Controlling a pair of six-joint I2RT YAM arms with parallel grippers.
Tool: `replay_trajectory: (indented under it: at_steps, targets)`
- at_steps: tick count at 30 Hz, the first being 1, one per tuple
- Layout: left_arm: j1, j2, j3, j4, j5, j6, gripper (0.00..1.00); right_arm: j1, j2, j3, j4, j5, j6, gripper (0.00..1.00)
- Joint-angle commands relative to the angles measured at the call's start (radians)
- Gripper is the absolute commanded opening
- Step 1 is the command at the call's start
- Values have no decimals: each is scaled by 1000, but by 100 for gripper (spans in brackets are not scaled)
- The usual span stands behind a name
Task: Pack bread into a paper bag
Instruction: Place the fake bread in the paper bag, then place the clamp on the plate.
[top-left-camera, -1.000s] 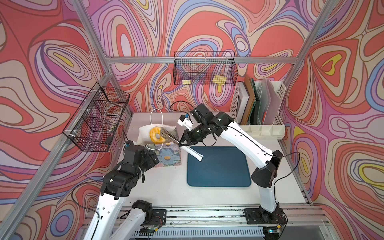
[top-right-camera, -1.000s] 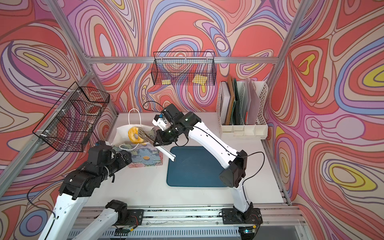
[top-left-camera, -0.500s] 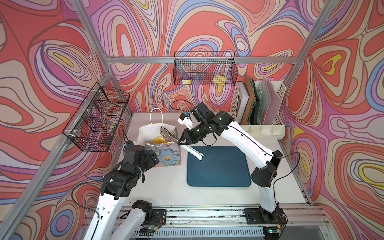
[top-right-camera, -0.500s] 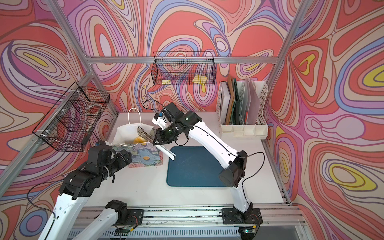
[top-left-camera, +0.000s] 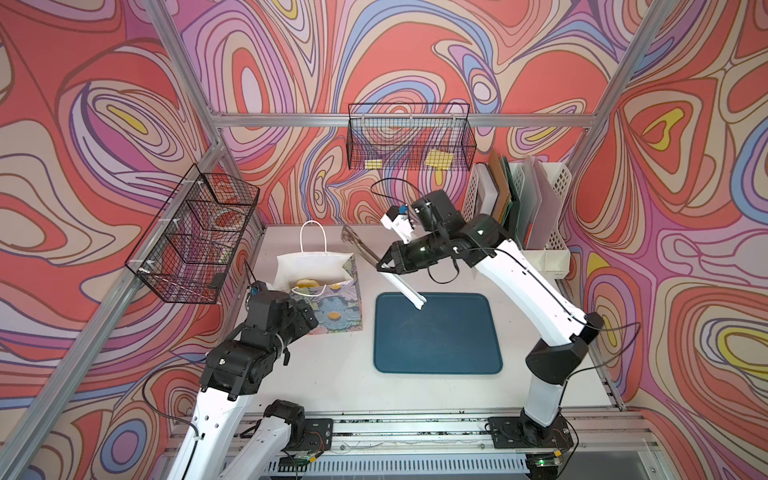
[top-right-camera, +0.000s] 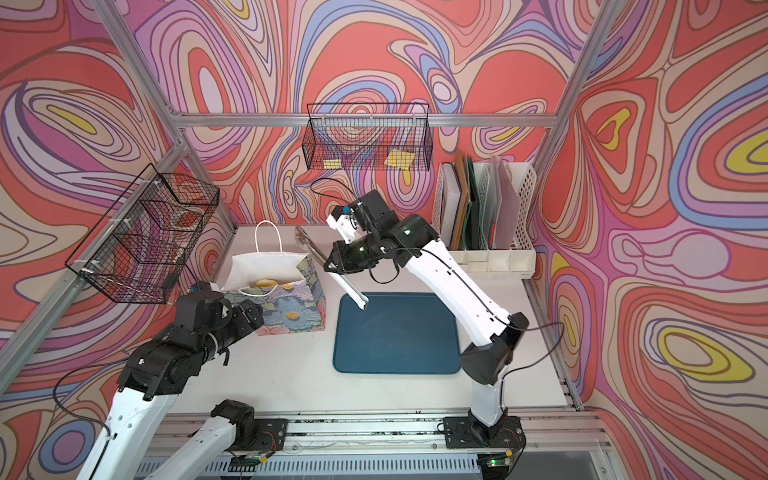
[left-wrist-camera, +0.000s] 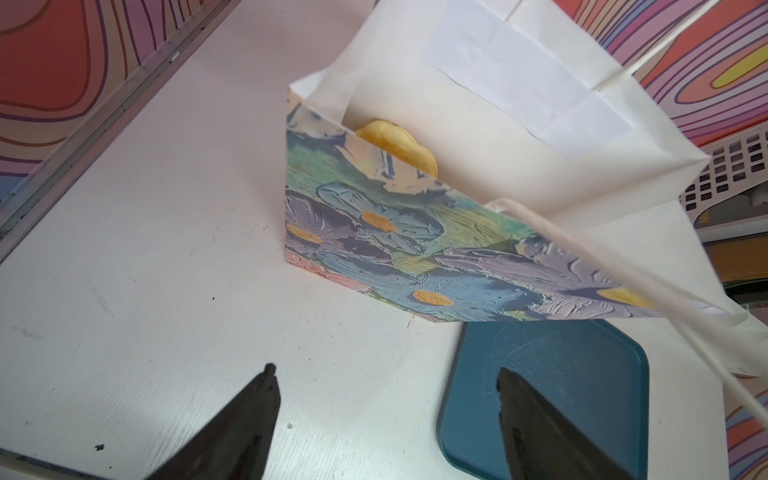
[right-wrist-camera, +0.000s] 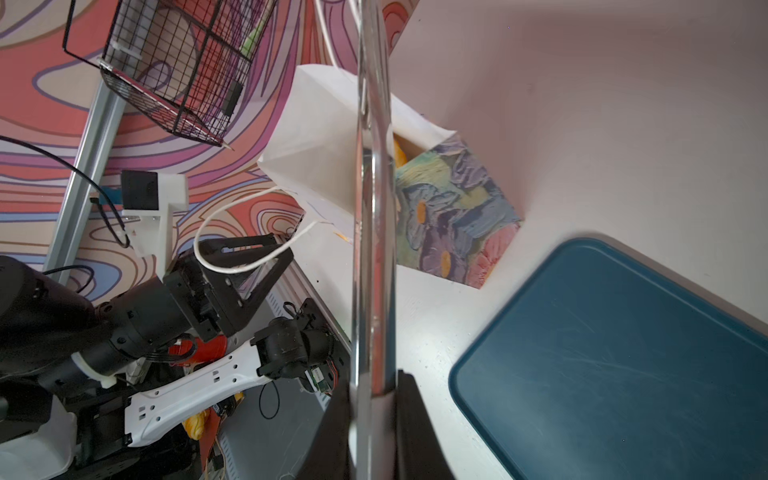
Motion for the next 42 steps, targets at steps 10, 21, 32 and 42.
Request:
replay_trajectory:
  at_steps: [10, 21, 32, 42]
  targets:
    - [-2, -1, -15, 26, 7, 16, 87, -90, -376, -581, 113, 262, 188, 16]
    - [-1, 36, -18, 65, 33, 24, 87, -92, -509, -1186, 438, 406, 269, 12]
    - [-2, 27, -10, 23, 17, 26, 87, -92, -421, -1400, 674, 392, 239, 13]
    - [-1, 8, -9, -19, 4, 41, 87, -90, -262, -1418, 738, 400, 235, 27]
